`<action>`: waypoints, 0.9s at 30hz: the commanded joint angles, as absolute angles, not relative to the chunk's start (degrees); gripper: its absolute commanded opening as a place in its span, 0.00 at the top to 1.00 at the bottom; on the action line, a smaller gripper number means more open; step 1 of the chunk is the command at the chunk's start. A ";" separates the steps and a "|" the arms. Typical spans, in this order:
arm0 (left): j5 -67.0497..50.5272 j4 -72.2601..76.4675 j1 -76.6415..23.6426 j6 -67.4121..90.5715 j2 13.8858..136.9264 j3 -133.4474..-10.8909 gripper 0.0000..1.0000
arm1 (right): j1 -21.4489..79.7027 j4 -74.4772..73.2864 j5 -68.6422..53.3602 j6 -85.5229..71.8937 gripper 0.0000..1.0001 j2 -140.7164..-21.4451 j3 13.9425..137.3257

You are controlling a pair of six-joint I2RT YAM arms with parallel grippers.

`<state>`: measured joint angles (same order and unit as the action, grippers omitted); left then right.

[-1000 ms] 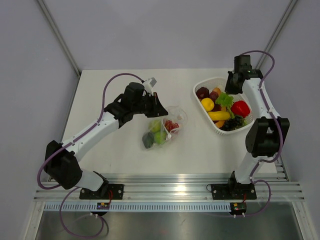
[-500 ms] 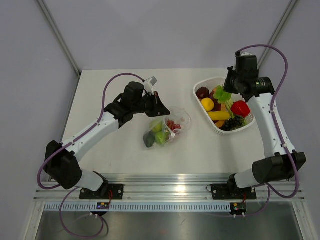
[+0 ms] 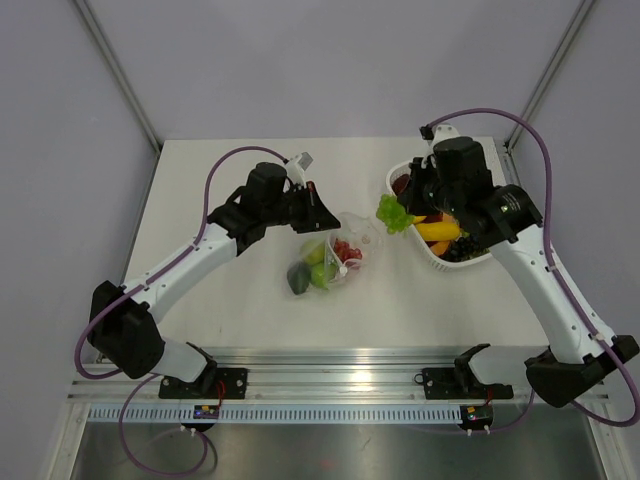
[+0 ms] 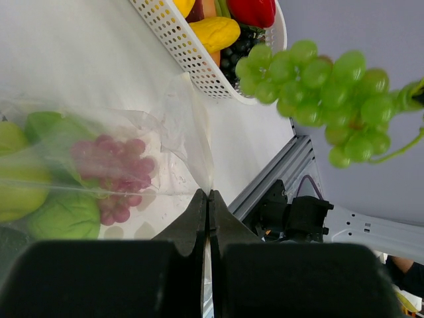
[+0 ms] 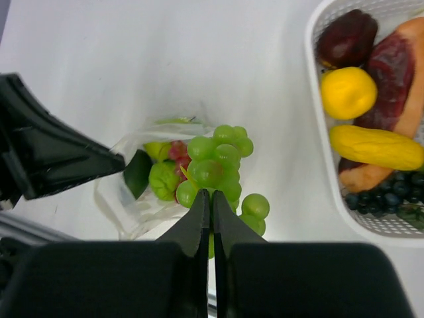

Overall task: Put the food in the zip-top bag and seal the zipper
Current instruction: Place the fake fruit in the zipper food storage bag.

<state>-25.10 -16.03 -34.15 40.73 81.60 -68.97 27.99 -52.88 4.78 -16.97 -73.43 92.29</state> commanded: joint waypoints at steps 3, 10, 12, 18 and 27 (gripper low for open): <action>-27.95 -10.81 -33.84 42.71 80.95 -69.35 1.00 | 33.92 -47.91 2.02 -19.69 1.00 -72.59 89.04; -27.16 -11.34 -33.58 42.10 80.07 -68.82 1.00 | 40.25 -45.79 3.60 -21.00 1.00 -75.06 87.72; -28.12 -11.16 -33.57 41.93 80.16 -68.91 1.00 | 42.00 -44.83 3.78 -21.62 1.00 -75.93 87.10; -29.53 -11.25 -33.31 40.52 77.79 -68.12 1.00 | 44.56 -41.84 3.43 -22.50 1.00 -79.71 86.49; -31.64 -12.39 -32.26 37.44 71.73 -65.92 1.00 | 44.91 -35.51 1.23 -23.55 1.00 -85.07 82.80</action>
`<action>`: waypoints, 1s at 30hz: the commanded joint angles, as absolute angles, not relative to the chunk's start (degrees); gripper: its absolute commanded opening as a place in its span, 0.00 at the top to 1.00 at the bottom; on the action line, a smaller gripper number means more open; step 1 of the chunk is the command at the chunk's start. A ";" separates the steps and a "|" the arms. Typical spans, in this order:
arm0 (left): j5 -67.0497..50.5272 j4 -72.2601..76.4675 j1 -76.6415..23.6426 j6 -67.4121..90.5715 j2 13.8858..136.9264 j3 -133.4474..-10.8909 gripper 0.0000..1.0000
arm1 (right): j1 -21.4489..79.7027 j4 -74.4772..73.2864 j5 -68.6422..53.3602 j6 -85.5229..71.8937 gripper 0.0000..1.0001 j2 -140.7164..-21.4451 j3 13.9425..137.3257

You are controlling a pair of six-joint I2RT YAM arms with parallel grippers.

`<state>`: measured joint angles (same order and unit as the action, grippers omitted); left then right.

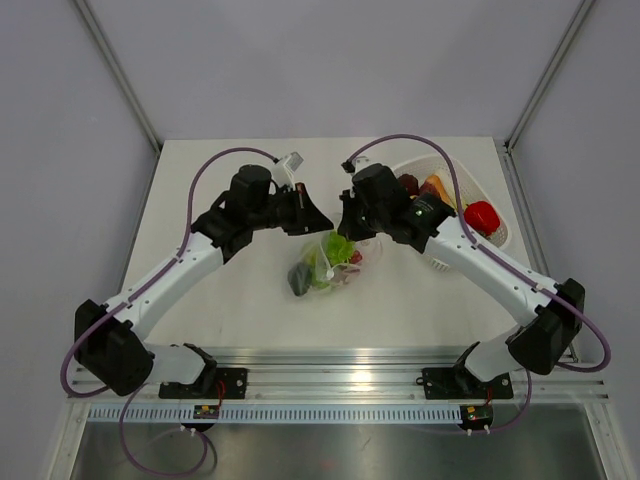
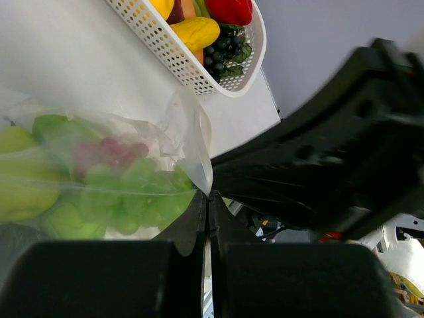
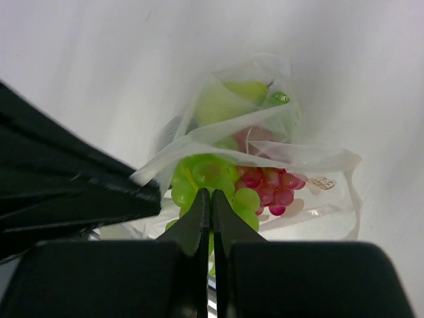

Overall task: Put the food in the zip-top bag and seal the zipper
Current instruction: Place the fake fruit in the zipper food storage bag.

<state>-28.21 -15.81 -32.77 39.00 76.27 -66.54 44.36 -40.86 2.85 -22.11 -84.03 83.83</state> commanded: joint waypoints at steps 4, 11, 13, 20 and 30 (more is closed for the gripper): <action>-32.69 -11.60 -31.73 37.27 70.14 -64.08 1.00 | 44.82 -31.65 1.49 -25.22 1.00 -86.22 79.64; -33.75 -9.14 -31.55 38.23 69.08 -62.05 1.00 | 44.91 -24.98 0.09 -30.31 1.00 -89.91 76.12; -33.57 -9.05 -31.47 38.23 69.17 -61.88 1.00 | 45.00 -23.12 -3.07 -31.55 1.00 -90.18 75.68; -32.52 -8.09 -30.94 39.29 70.22 -61.61 1.00 | 46.76 -18.98 -6.24 -34.45 0.96 -86.58 72.86; -31.82 -7.56 -29.62 39.46 70.40 -61.52 1.00 | 47.02 -26.55 10.88 -35.50 0.26 -73.05 67.86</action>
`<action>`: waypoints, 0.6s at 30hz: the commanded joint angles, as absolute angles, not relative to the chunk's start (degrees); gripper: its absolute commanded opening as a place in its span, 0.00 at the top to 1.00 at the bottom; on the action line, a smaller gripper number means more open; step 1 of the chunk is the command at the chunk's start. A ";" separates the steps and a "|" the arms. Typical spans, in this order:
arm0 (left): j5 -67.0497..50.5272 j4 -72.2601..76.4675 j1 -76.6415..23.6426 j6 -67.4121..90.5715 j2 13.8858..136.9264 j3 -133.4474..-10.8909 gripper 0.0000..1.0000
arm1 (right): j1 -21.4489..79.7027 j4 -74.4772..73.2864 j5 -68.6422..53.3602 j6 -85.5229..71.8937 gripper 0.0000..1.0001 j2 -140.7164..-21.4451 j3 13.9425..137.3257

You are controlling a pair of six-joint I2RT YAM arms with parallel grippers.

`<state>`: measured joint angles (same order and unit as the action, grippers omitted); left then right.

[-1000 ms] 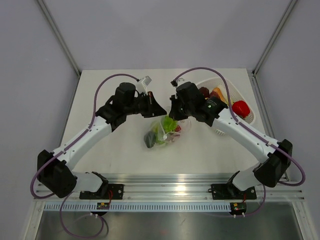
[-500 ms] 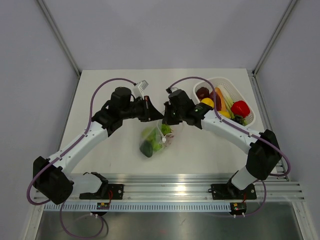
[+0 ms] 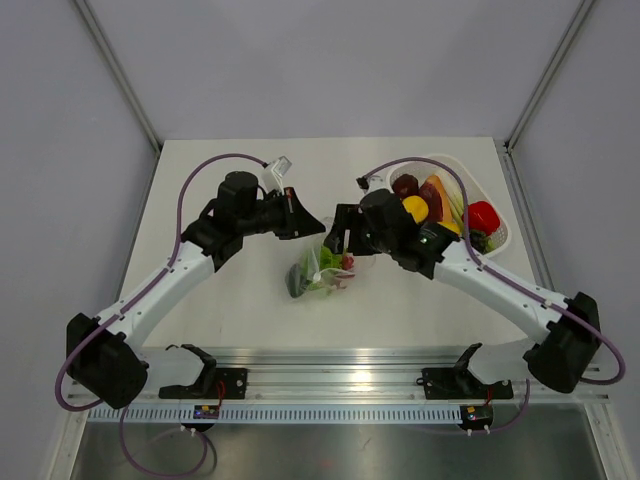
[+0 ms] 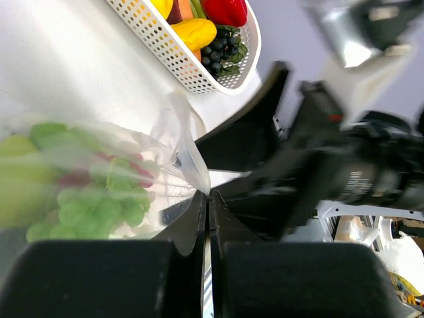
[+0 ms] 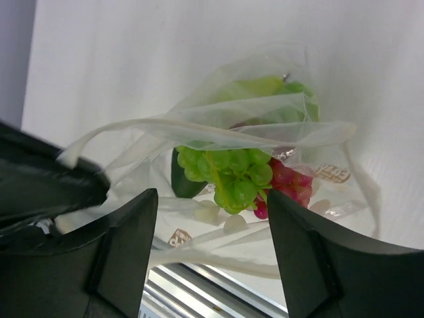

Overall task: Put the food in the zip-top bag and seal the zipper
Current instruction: Place the fake fruit in the zipper food storage bag, then adjust the zipper food storage bag at the center of the board.

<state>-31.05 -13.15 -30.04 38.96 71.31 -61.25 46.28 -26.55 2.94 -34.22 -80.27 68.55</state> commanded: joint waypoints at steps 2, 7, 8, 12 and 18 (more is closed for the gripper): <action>-31.90 -7.30 -29.62 39.64 70.49 -61.35 1.00 | 46.93 -24.53 12.82 -37.69 0.20 -68.85 64.10; -32.08 -7.12 -29.53 39.81 70.31 -61.52 1.00 | 46.58 -26.01 19.24 -41.83 0.12 -66.09 58.81; -32.17 -7.12 -29.53 39.81 70.23 -61.61 1.00 | 46.32 -26.45 19.60 -43.05 0.11 -66.96 57.93; -32.26 -7.12 -29.53 39.90 70.05 -61.87 1.00 | 46.32 -27.07 20.13 -46.14 0.02 -69.69 56.34; -32.34 -7.64 -29.53 39.73 69.43 -61.79 1.00 | 46.23 -21.63 19.17 -49.57 0.06 -73.65 52.47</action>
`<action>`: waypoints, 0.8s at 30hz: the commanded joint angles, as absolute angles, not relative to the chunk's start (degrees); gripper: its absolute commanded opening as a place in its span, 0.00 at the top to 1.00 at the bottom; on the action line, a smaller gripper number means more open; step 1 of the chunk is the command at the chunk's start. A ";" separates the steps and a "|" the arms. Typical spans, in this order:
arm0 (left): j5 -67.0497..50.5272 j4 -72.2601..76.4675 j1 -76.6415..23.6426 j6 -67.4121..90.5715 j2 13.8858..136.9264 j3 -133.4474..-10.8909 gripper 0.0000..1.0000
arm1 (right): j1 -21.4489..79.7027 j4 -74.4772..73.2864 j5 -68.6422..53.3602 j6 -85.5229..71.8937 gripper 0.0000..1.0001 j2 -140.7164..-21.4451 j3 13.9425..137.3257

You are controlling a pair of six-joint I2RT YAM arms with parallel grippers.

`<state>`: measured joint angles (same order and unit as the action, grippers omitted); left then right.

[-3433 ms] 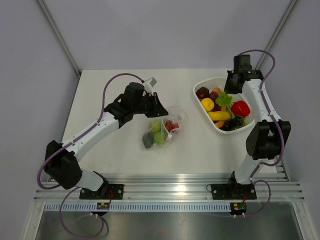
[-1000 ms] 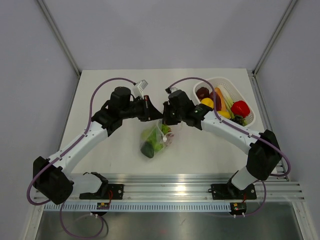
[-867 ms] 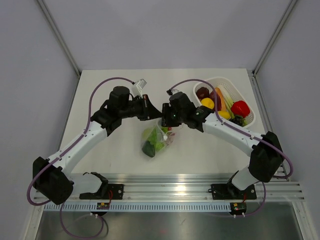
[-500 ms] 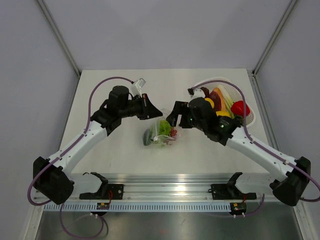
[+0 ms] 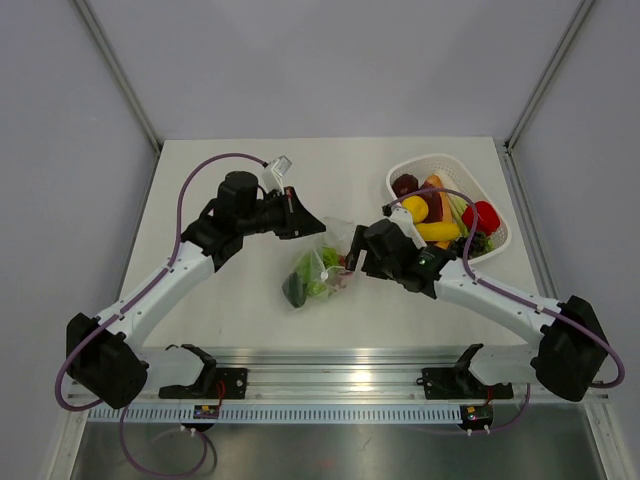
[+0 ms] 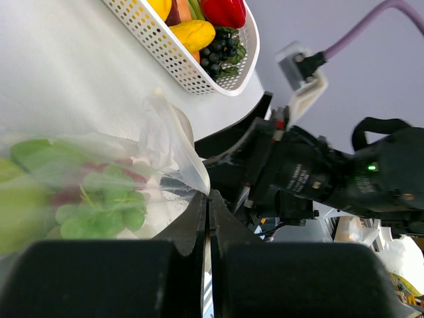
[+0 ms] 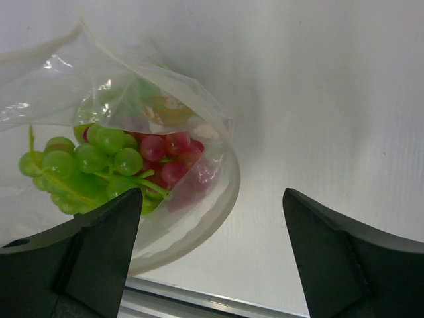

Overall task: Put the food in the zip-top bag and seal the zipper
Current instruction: Adjust the zipper food storage bag at the center of the board.

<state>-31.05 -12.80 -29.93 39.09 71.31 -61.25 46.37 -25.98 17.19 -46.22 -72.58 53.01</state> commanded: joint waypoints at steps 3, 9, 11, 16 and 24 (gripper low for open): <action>-31.99 -8.26 -29.53 39.46 68.91 -61.70 1.00 | 46.23 -18.02 17.58 -49.04 0.40 -74.79 52.73; -28.58 -12.55 -28.57 36.58 68.20 -63.89 1.00 | 46.23 -22.40 16.61 -44.22 1.00 -73.66 62.47; -26.29 -16.34 -27.69 35.16 68.47 -66.34 1.00 | 46.23 -25.04 16.00 -40.19 1.00 -73.22 68.88; -23.21 -20.56 -23.12 33.49 66.45 -69.61 1.00 | 46.14 -25.16 10.91 -36.91 1.00 -70.93 74.37; -14.06 -23.45 -22.85 31.12 71.25 -63.99 1.00 | 46.14 -21.27 14.58 -41.22 1.00 -75.40 62.23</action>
<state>-18.83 -21.65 -23.03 33.12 67.07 -65.87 46.33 -22.11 12.75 -39.72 -70.91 65.45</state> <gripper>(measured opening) 0.005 0.012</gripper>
